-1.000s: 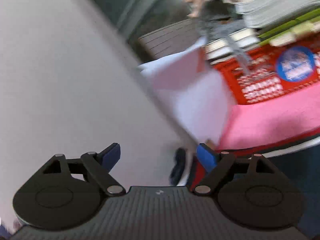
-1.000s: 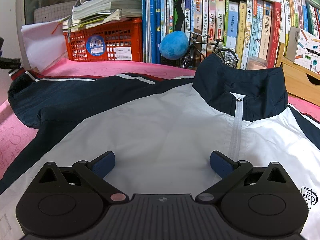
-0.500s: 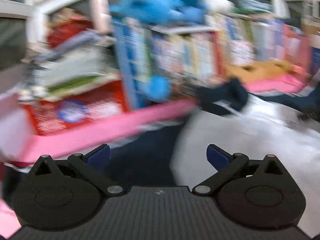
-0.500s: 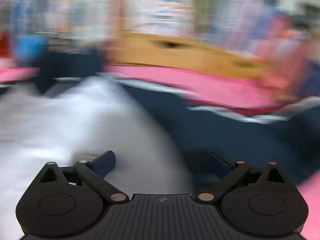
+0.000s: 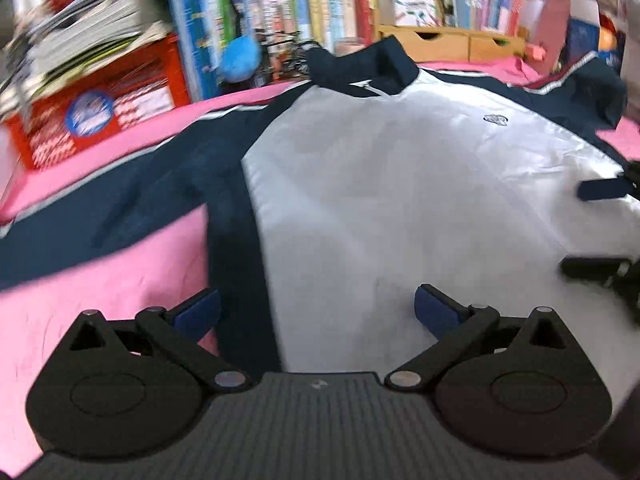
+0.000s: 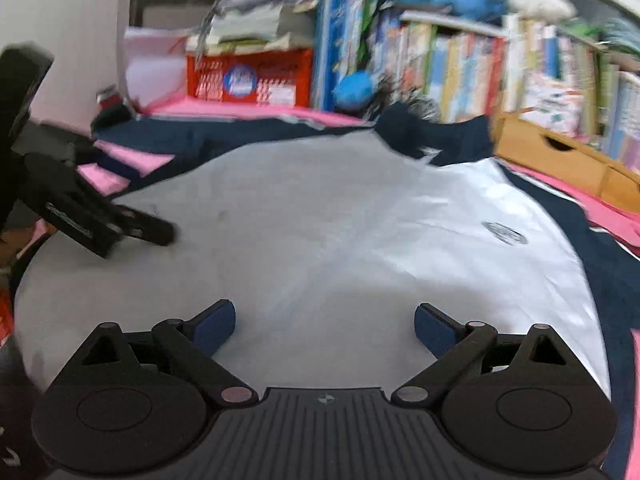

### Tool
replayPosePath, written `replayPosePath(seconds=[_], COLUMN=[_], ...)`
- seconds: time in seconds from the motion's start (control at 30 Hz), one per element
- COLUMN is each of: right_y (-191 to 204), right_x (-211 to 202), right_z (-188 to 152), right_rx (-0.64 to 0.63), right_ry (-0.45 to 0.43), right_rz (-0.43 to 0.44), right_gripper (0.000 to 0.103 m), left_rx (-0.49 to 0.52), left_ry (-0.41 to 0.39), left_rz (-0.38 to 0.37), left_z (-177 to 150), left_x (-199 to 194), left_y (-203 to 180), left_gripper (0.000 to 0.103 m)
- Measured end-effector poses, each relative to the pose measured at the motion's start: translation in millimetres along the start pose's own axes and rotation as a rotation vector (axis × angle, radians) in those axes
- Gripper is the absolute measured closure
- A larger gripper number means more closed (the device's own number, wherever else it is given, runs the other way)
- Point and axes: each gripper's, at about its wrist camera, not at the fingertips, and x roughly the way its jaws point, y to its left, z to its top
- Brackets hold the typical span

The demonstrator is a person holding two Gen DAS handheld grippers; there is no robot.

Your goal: Fold clothes

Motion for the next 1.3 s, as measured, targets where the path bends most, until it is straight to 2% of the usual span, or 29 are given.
replayPosePath(seconds=[0.03,0.1,0.17,0.27,0.3,0.37,0.43,0.5,0.57,0.67,0.8,0.9,0.97,1.03,1.07,1.1,1.13,1.2,1.23,1.3], right_y=[-10,-29,-40,-36,-32,-25,-18,-10,-6,-5,-21,-30,-34,-37,-38,-39,-38,-37,-37,-37], right_x=[-7,-26,-52,-96,-108,-120,-127,-126,-122,-114,-102,-96,-92,-88,-88,-88,-90,-99,-107,-130], right_z=[-5,-20,-34,-61,-71,-88,-101,-109,-114,-120,-128,-133,-135,-138,-139,-139,-139,-136,-136,-132], right_rx=[0.041,0.126,0.178,0.222,0.242,0.265,0.27,0.272,0.265,0.269,0.341,0.408,0.444,0.475,0.495,0.516,0.53,0.554,0.574,0.604], right_ry=[0.003,0.004,0.011,-0.041,-0.051,-0.044,-0.029,-0.004,0.015,0.025,0.025,0.008,0.003,0.002,0.001,-0.001,-0.001,0.007,0.012,-0.004], right_rz=[-0.051,-0.226,-0.311,-0.264,-0.238,-0.223,-0.212,-0.189,-0.18,-0.187,-0.155,-0.099,-0.063,-0.02,-0.003,0.012,0.017,0.014,0.016,0.022], right_gripper=[0.002,0.002,0.003,0.003,0.003,0.003,0.004,0.01,0.014,0.014,0.014,0.015,0.021,0.032,0.046,0.054,0.065,0.08,0.083,0.086], left_rx=[-0.012,-0.042,-0.1,-0.175,-0.179,-0.148,-0.086,-0.062,-0.077,-0.142,-0.207,-0.266,-0.285,-0.276,-0.281,-0.286,-0.299,-0.328,-0.315,-0.276], left_ry=[0.001,0.007,0.028,0.053,0.059,0.049,0.039,0.049,0.076,0.143,0.128,0.099,0.08,0.069,0.066,0.068,0.077,0.129,0.152,0.16], left_rz=[0.016,0.045,0.003,-0.134,-0.153,-0.13,-0.068,-0.037,-0.064,-0.131,-0.055,-0.083,-0.102,-0.096,-0.103,-0.121,-0.165,-0.249,-0.269,-0.328], left_z=[-6,-15,-23,-39,-45,-58,-62,-65,-70,-82,-88,-87,-88,-91,-92,-92,-92,-88,-85,-79], left_x=[-7,-24,-43,-66,-70,-76,-76,-78,-79,-74,-58,-44,-36,-32,-33,-33,-35,-43,-50,-70], left_y=[3,10,16,20,18,8,-6,-18,-25,-26,-16,-9,-9,-14,-15,-15,-13,-6,-5,-3], left_gripper=[0.0,0.0,0.0,0.0,0.0,0.0,0.0,0.0,0.0,0.0,0.0,0.0,0.0,0.0,0.0,0.011,0.044,0.056,0.065,0.073])
